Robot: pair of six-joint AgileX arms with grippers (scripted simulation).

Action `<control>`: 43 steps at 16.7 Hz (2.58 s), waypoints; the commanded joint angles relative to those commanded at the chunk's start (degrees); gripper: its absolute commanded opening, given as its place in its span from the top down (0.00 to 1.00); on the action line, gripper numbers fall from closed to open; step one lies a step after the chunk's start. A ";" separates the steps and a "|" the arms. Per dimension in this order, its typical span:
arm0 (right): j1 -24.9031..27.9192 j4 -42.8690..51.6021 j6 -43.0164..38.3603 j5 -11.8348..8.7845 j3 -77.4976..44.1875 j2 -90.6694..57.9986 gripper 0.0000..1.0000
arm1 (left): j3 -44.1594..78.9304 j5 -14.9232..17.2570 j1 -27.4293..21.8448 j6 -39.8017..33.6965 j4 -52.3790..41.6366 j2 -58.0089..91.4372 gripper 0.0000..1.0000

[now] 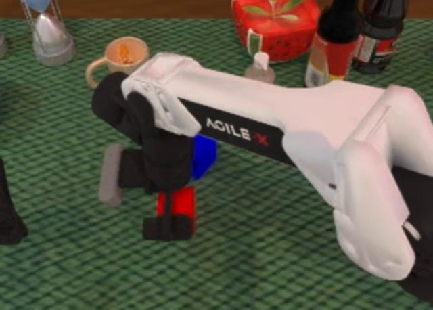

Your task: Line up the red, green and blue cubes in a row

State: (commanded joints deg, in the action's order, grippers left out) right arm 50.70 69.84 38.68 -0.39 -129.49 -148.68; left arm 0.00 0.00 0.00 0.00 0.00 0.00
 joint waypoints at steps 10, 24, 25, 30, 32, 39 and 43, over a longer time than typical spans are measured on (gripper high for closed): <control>-0.08 9.16 -0.07 0.01 -9.98 -0.95 0.00 | 0.00 0.00 0.00 0.00 0.00 0.00 0.00; -6.76 12.40 0.57 0.12 -8.75 5.19 0.00 | 0.00 0.00 0.00 0.00 0.00 0.00 0.00; -9.16 10.90 0.72 0.14 -5.11 7.31 0.00 | 0.00 0.00 0.00 0.00 0.00 0.00 0.00; -23.60 2.12 1.97 0.26 19.21 19.83 0.00 | 0.00 0.00 0.00 0.00 0.00 0.00 0.00; -29.54 -1.57 2.63 0.34 29.93 25.10 0.00 | 0.00 0.00 0.00 0.00 0.00 0.00 0.00; -43.35 -10.58 4.06 0.45 49.30 37.64 0.00 | 0.00 0.00 0.00 0.00 0.00 0.00 0.00; -43.61 -10.76 4.08 0.45 49.60 37.87 0.00 | 0.00 0.00 0.00 0.00 0.00 0.00 0.00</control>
State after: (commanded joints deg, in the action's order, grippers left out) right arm 7.09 59.08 42.76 0.06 -79.89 -110.80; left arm 0.00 0.00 0.00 0.00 0.00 0.00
